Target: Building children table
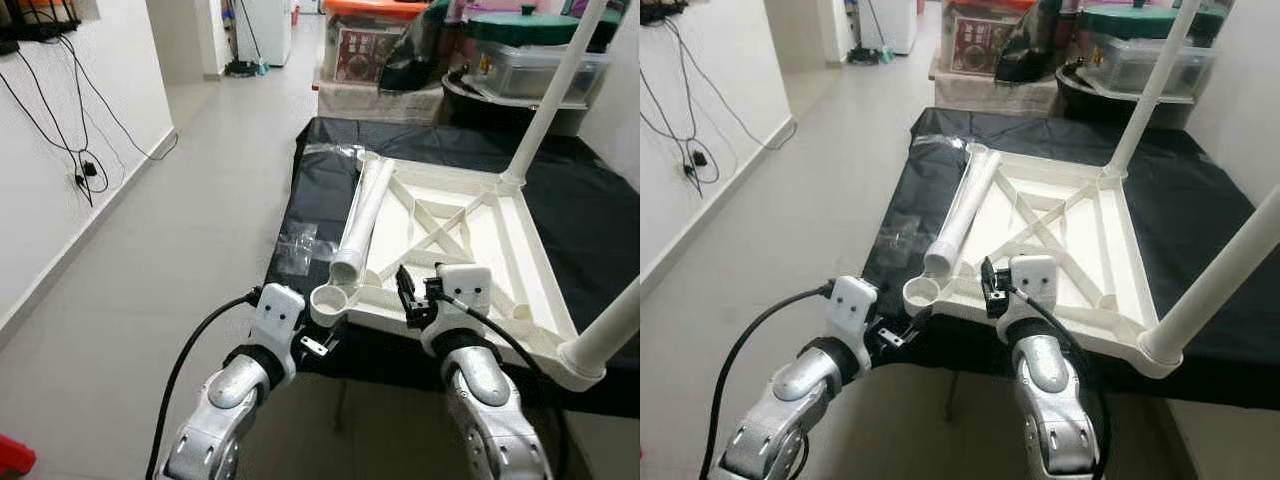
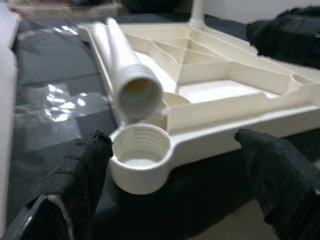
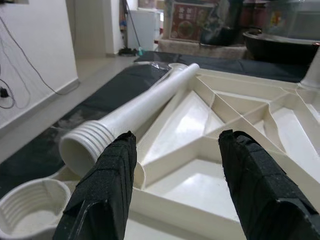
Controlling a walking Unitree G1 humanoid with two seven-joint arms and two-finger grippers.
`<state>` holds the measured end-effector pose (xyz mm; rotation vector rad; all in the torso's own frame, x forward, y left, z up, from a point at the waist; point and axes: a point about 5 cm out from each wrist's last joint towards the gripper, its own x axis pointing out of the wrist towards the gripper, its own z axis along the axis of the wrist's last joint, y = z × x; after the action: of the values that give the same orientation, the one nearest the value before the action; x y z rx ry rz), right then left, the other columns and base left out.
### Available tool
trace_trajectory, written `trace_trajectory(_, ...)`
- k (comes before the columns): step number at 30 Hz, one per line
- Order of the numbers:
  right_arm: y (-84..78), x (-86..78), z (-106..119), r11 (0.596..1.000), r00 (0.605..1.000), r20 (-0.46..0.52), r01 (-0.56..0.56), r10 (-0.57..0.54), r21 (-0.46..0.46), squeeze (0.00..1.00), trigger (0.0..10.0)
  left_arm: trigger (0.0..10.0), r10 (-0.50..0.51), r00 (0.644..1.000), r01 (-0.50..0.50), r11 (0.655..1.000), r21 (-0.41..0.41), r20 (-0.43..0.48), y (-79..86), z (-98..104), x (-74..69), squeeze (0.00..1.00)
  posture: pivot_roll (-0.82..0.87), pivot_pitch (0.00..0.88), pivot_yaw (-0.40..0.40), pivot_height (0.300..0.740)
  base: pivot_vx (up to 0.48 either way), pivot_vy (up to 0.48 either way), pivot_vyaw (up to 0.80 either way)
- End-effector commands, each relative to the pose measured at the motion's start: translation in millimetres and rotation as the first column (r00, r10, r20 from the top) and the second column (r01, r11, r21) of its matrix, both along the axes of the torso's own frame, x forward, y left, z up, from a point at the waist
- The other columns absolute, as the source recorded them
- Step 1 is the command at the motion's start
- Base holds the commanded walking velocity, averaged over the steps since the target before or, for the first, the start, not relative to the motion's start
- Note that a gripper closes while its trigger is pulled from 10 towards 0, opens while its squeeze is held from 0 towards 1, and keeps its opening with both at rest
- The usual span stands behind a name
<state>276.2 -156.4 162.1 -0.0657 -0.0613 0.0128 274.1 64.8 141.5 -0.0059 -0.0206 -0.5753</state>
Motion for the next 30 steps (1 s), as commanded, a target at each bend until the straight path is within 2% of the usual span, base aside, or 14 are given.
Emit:
trace_trajectory(1,-1.9,-1.9,-1,1.000,1.000,-0.013,0.015,-0.015,-0.004,0.00,10.0,10.0,-0.002,1.000,0.002,1.000,-0.003,-0.031,-0.3,-4,2.1,0.00,0.06,0.120,-0.060,0.740,0.000,0.000,0.00)
trace_trajectory(7,1.6,-4.2,0,1.000,1.000,-0.023,-0.003,0.003,-0.005,0.00,10.0,10.0,-0.003,1.000,0.004,1.000,0.019,-0.027,-1.9,-1,6.5,0.00,0.05,0.147,-0.048,0.740,0.000,0.000,0.00)
trace_trajectory(10,5.7,-1.9,2,0.999,0.999,-0.023,-0.038,0.038,0.000,0.00,10.0,10.0,0.021,0.999,-0.020,0.999,0.042,-0.024,3.6,-3,8.4,0.00,0.06,0.155,-0.056,0.740,0.000,0.000,0.00)
trace_trajectory(11,5.7,-1.6,2,0.999,0.999,-0.017,-0.040,0.040,0.000,0.58,10.0,10.0,0.022,0.999,-0.021,0.999,0.035,-0.028,4.2,-3,10.2,0.23,0.06,0.155,-0.056,0.740,0.000,0.000,0.00)
trace_trajectory(13,5.4,-1.4,3,0.999,0.999,-0.013,-0.039,0.039,0.002,0.58,10.0,10.0,0.020,0.999,-0.019,0.999,0.030,-0.027,3.8,-3,12.7,0.23,0.06,0.156,-0.060,0.740,0.000,0.000,0.00)
trace_trajectory(14,6.1,-1.3,4,0.999,0.999,-0.007,-0.047,0.047,0.001,1.00,10.0,10.0,0.018,0.999,-0.018,1.000,0.014,-0.032,2.3,-2,17.8,1.00,0.06,0.156,-0.060,0.740,0.000,0.000,0.00)
trace_trajectory(17,7.2,-2.2,6,0.999,0.999,0.001,-0.049,0.049,-0.001,1.00,10.0,10.0,0.009,0.999,-0.009,1.000,-0.003,-0.037,-3.2,1,27.7,1.00,0.05,0.166,-0.052,0.740,0.000,0.000,0.00)
trace_trajectory(18,7.4,-2.9,7,0.999,0.999,0.006,-0.044,0.044,-0.005,0.25,10.0,10.0,0.008,0.999,-0.008,1.000,-0.004,-0.041,-6.7,3,32.4,1.00,0.05,0.167,-0.050,0.740,0.000,0.000,0.00)
trace_trajectory(19,6.8,-3.4,9,0.999,0.999,0.011,-0.034,0.034,-0.007,0.00,10.0,10.0,0.005,0.999,-0.005,1.000,-0.003,-0.048,-10.6,3,36.3,1.00,0.05,0.171,-0.049,0.740,0.000,0.000,0.00)
trace_trajectory(20,6.8,-3.4,9,0.999,0.999,0.011,-0.034,0.034,-0.007,0.00,10.0,10.0,0.005,0.999,-0.005,1.000,-0.003,-0.048,-10.6,3,36.3,1.00,0.05,0.171,-0.049,0.740,0.000,0.000,0.00)
trace_trajectory(21,5.7,-3.8,10,1.000,1.000,0.015,-0.025,0.025,-0.007,0.00,10.0,10.0,-0.005,0.999,0.004,1.000,-0.007,-0.048,-15.7,5,39.9,0.02,0.04,0.175,-0.047,0.740,0.000,0.000,0.00)
trace_trajectory(23,4.8,-4.2,11,1.000,1.000,0.017,-0.020,0.020,-0.007,0.00,10.0,10.0,-0.012,0.999,0.012,1.000,-0.009,-0.048,-19.1,7,42.1,0.00,0.04,0.175,-0.047,0.740,0.000,0.000,0.00)
trace_trajectory(25,2.9,-6.2,10,1.000,1.000,0.013,-0.009,0.009,-0.005,0.00,10.0,10.0,-0.043,0.998,0.041,0.999,-0.031,-0.037,-31.2,16,48.3,0.00,0.04,0.186,-0.044,0.740,0.000,0.000,0.00)
trace_trajectory(30,2.3,-7.9,10,1.000,1.000,0.014,-0.001,0.001,-0.001,0.00,10.0,10.0,-0.071,0.997,0.070,0.996,-0.047,-0.031,-42.9,22,52.1,0.00,0.04,0.191,-0.037,0.740,0.000,0.000,0.00)
